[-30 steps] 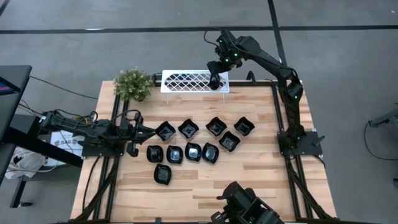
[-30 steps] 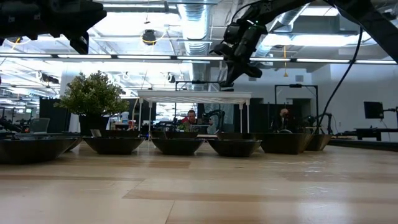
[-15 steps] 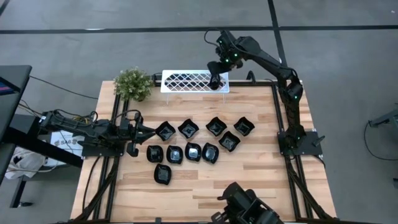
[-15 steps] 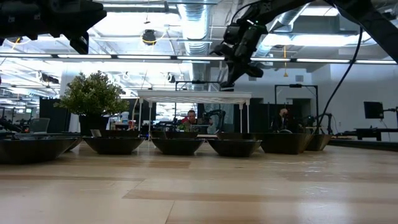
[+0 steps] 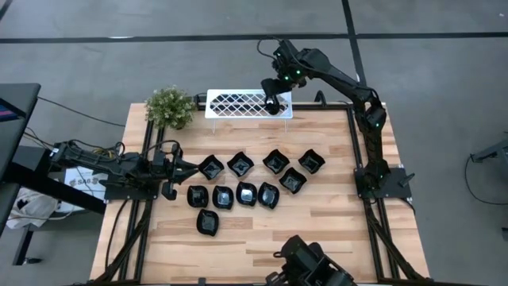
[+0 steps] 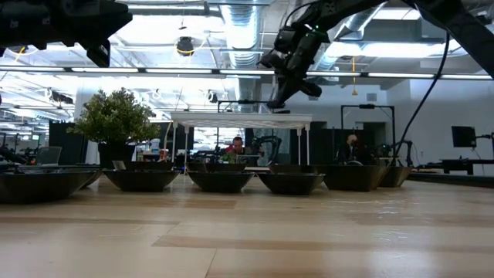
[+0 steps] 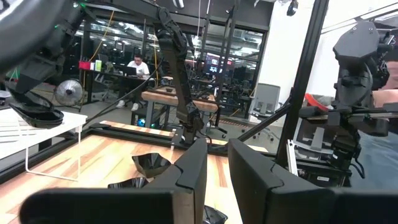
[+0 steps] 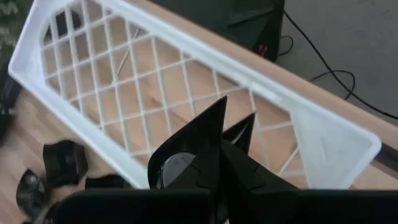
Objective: Pick & Place Mini shaped plates
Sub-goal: Stack the drop-shaped plate on top of the drop-shaped plate on the shelf
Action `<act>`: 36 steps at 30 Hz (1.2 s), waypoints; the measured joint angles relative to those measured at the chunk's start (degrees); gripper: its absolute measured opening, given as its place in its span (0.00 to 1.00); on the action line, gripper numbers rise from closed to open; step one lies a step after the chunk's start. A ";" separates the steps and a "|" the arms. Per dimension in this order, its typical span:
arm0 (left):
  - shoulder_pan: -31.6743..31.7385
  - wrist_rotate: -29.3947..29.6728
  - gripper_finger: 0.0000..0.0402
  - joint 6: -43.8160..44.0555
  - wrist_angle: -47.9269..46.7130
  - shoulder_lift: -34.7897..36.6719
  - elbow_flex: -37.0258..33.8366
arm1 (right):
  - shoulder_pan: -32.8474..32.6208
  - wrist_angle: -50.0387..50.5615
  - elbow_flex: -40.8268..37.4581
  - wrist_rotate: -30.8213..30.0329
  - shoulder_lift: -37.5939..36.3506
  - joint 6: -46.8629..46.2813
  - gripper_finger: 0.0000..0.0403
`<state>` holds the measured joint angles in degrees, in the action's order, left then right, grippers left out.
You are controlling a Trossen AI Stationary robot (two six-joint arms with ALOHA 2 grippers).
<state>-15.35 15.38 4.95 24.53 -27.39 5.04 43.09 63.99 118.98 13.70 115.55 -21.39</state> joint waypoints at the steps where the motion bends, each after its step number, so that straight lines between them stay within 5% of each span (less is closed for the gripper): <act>1: 0.00 0.00 0.17 0.00 0.00 -0.01 0.00 | 0.04 0.49 -0.38 0.21 0.05 0.04 0.00; 25: 0.02 -0.01 0.17 0.00 0.00 -0.01 0.00 | 0.15 0.21 -2.06 -0.21 0.07 0.33 0.00; 36: 0.01 -0.02 0.17 0.00 0.01 0.01 0.00 | 0.85 0.26 -2.06 -0.12 0.07 0.33 0.17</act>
<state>-15.34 15.35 4.95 24.55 -27.38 5.04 43.94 64.25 116.92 13.58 115.61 -21.05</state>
